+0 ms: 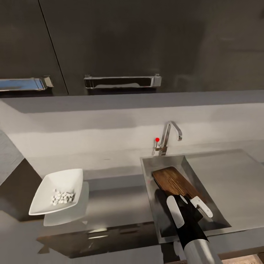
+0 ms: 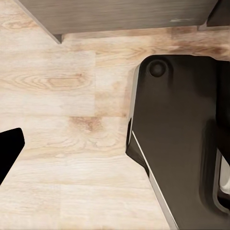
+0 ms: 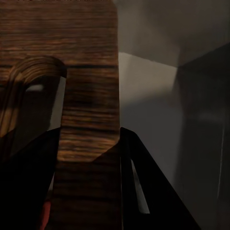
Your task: In the kitchen, take the Vidalia onion out of the sink, dice it on the chopping board with the paring knife, put the diced onion into the bowl on the countertop, then place both the paring knife and the chopping board into the sink.
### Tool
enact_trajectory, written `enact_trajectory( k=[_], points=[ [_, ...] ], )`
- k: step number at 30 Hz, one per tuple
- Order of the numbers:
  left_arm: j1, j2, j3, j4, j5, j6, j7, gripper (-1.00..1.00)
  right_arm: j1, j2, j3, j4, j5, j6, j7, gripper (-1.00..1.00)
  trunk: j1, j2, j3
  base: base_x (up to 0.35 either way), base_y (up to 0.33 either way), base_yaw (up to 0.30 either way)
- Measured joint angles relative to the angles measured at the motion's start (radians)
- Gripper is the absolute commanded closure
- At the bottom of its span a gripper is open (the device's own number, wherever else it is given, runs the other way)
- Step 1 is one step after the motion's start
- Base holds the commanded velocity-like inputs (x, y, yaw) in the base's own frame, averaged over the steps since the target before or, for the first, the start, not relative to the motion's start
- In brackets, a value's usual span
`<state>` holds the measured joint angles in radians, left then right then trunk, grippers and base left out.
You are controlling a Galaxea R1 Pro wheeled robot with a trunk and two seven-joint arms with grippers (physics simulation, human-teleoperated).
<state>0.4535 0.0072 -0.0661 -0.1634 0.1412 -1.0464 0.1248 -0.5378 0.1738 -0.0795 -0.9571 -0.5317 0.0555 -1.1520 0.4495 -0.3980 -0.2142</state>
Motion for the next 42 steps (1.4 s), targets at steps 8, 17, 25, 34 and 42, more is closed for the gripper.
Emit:
enact_trajectory(
  k=[8,17,25,34,42],
  points=[
    [0.0,0.0,0.0,0.0,0.0,0.0,-0.001,-1.0,0.0,0.0,0.001,0.0,0.0,0.0,0.0,1.0,0.0,0.0,-0.013,0.0,0.0,0.0],
    [0.0,0.0,0.0,0.0,0.0,0.0,0.0,-1.0,0.0,0.0,0.001,0.0,0.0,0.0,0.0,1.0,0.0,0.0,-0.018,0.0,0.0,0.0],
    [0.0,0.0,0.0,0.0,0.0,0.0,-0.001,-1.0,0.0,0.0,0.002,-0.004,0.001,-0.001,0.0,1.0,0.0,0.0,-0.018,0.0,0.0,0.0],
    [0.0,0.0,0.0,0.0,0.0,0.0,0.0,-1.0,0.0,0.0,-0.004,-0.005,0.0,0.001,0.0,-1.0,0.0,0.0,-0.018,0.0,0.0,0.0],
    [0.0,0.0,0.0,0.0,0.0,0.0,-0.001,-1.0,0.0,0.0,-0.004,-0.005,0.0,0.001,0.0,-1.0,0.0,0.0,-0.018,0.0,0.0,0.0]
  ],
)
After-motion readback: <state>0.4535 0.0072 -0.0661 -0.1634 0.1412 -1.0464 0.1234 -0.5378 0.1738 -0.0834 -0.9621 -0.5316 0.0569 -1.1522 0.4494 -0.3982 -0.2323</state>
